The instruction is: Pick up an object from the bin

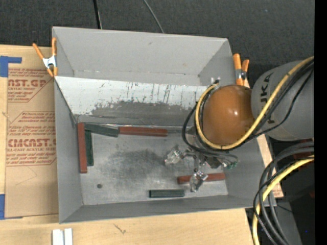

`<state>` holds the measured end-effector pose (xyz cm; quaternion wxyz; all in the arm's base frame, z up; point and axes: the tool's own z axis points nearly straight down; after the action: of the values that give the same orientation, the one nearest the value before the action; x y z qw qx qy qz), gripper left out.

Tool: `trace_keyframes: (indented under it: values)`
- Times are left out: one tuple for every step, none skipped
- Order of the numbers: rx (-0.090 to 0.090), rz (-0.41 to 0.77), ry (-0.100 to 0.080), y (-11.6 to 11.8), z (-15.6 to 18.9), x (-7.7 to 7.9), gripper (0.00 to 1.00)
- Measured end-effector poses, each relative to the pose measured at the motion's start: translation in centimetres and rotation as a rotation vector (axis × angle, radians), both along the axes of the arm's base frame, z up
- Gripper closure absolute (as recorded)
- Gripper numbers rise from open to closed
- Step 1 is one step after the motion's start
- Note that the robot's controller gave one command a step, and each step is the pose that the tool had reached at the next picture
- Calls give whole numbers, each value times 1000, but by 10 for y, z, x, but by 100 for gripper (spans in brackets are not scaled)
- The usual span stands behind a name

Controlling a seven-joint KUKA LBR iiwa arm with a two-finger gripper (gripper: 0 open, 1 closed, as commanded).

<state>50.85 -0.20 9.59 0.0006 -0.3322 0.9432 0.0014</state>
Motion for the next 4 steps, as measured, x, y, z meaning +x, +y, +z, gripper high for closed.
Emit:
trace_keyframes:
  values:
    - [-1,-201,-10,-47,-21,-14,100]
    - [0,-201,-10,-47,-21,-14,100]
    - [-1,-114,-1,-68,116,-24,100]
    - [-1,-114,-1,-68,116,-24,0]
